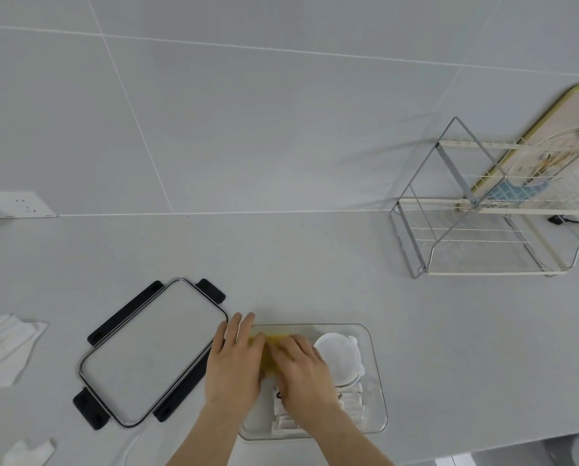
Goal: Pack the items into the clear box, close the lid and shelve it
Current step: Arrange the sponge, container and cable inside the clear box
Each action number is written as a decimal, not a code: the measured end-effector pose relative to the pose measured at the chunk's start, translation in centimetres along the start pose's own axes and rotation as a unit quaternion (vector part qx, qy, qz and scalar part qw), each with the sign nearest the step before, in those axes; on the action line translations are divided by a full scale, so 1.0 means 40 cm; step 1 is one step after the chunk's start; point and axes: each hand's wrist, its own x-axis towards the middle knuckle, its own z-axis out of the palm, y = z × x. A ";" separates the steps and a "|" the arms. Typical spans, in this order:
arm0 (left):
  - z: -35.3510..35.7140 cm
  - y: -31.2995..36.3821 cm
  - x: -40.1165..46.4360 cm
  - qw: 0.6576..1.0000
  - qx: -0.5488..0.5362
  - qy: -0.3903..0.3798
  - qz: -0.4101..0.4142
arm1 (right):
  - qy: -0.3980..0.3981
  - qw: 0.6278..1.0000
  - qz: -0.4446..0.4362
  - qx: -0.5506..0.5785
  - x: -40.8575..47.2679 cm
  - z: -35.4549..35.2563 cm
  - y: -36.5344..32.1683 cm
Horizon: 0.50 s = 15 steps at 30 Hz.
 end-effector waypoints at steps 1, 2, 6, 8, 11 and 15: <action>0.000 0.004 0.001 1.000 0.002 0.001 -0.003 | 0.010 1.000 0.002 0.006 0.000 -0.005 -0.001; 0.001 0.006 0.001 1.000 0.003 0.002 -0.003 | 0.027 0.999 0.010 0.020 0.000 -0.011 0.000; -0.007 0.006 -0.008 0.998 -0.029 0.033 0.038 | 0.121 0.979 0.112 0.116 -0.020 -0.037 0.031; -0.015 0.018 -0.012 0.993 -0.059 0.056 0.091 | 0.109 0.971 0.165 0.131 -0.047 -0.049 0.058; -0.023 0.051 -0.014 0.980 -0.088 0.041 0.172 | 0.028 0.973 0.196 0.116 -0.088 -0.063 0.088; -0.001 0.074 -0.022 0.969 -0.057 -0.026 0.238 | -0.065 0.974 0.190 0.107 -0.102 -0.079 0.101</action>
